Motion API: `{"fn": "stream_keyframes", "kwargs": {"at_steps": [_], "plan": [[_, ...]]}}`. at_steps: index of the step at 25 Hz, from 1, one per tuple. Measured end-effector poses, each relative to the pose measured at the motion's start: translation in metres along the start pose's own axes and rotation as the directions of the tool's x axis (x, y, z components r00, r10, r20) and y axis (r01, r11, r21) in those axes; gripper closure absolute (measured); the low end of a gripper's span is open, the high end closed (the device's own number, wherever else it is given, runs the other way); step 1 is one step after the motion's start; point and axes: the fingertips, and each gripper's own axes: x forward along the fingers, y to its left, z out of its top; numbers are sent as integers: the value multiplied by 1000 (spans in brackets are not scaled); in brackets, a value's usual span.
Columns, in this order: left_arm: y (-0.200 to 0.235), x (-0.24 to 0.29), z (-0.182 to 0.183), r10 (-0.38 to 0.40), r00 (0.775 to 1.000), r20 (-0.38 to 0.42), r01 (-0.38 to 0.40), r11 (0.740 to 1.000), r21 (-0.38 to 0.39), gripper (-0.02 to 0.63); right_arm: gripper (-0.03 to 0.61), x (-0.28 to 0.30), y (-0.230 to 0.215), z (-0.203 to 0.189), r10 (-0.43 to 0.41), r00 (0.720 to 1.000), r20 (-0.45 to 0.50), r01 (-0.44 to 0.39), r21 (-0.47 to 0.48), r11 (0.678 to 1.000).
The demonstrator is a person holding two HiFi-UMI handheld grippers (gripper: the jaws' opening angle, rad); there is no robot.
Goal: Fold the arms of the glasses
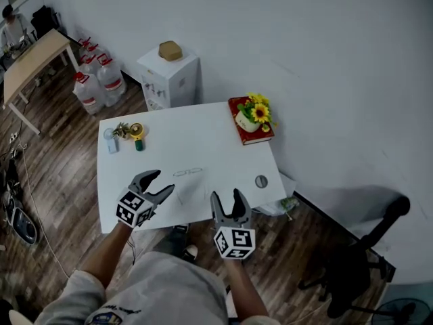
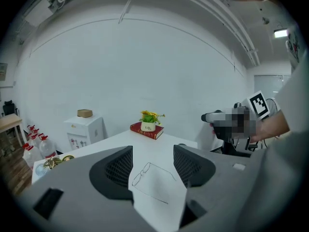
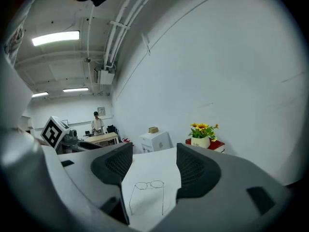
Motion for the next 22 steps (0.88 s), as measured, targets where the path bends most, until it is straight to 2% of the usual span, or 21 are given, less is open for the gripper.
{"fn": "stream_keyframes", "kwargs": {"at_steps": [3,6,9,12,15,22], "plan": [[10,21,6,-30,999,-17,30,999,21,374,311,15,-6,2,10,1000,-21,-11,-26,1000],[23,44,4,-62,996,-69,65,997,44,393,316,30,-14,0,5,999,-32,-6,-26,1000],[32,68,-6,-112,982,-150,123,990,67,440,319,43,-18,-4,3,999,-46,-5,-26,1000],[41,92,-19,-156,963,-220,177,981,75,443,321,51,-24,-8,-11,998,-63,9,-26,1000],[46,117,-37,-195,931,-308,231,969,84,443,322,57,-33,-12,-33,996,-79,32,-19,999],[53,164,-80,-239,834,-498,327,940,96,457,327,58,-60,-19,-98,987,-126,100,5,995]]}}
